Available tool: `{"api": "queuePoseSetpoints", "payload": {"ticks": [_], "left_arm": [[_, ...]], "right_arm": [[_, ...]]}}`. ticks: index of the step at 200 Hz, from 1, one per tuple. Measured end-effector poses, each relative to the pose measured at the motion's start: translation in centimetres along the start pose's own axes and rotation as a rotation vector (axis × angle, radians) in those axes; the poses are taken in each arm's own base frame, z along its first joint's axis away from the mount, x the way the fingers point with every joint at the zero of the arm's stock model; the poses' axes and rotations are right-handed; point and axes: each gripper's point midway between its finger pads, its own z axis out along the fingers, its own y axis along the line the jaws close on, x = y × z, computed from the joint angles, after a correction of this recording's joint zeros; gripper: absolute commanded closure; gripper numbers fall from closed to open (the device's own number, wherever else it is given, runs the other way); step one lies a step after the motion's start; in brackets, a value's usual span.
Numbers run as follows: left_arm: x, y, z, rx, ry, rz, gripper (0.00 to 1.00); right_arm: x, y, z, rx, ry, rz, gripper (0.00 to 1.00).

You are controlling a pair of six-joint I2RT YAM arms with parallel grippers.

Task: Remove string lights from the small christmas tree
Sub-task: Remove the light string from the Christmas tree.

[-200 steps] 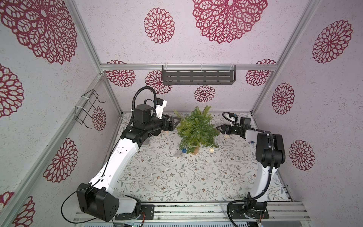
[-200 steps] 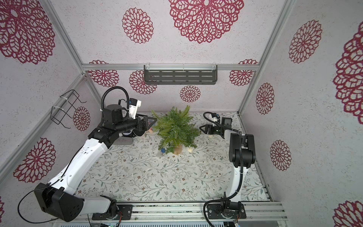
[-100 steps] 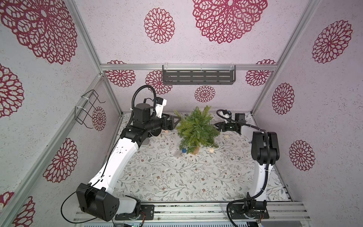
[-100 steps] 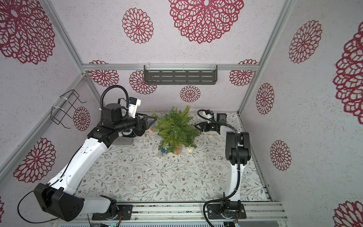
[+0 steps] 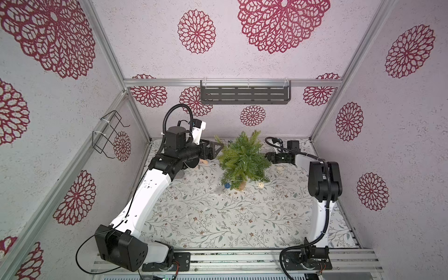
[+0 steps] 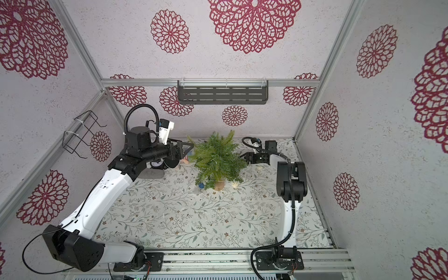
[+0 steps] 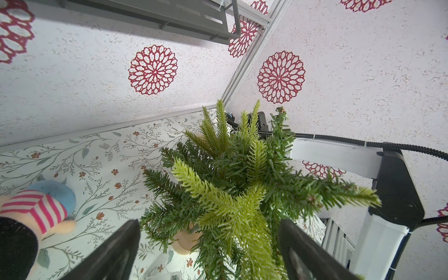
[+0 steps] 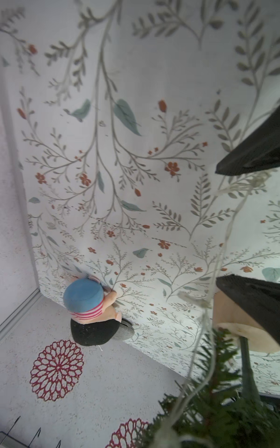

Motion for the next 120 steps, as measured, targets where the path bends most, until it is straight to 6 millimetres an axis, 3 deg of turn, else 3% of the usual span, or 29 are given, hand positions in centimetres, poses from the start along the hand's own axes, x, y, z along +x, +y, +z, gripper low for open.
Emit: {"api": "queuePoseSetpoints", "payload": {"ticks": [25,68,103,120], "left_arm": [[0.0,0.0,0.0,0.000,0.000,0.000,0.07],[-0.4,-0.3,-0.1,0.002,-0.007,0.002,0.07],[-1.0,-0.6,-0.3,0.005,-0.018,0.006,0.06],[-1.2,-0.7,-0.4,0.005,-0.022,0.008,0.06]], "right_arm": [[-0.9,-0.1,1.0,-0.010,0.012,-0.019,0.33],[0.9,1.0,3.0,-0.050,0.081,0.006,0.35],[1.2,1.1,4.1,-0.055,0.102,0.020,0.53],[0.7,0.8,4.2,-0.048,0.096,0.012,0.68]]}}
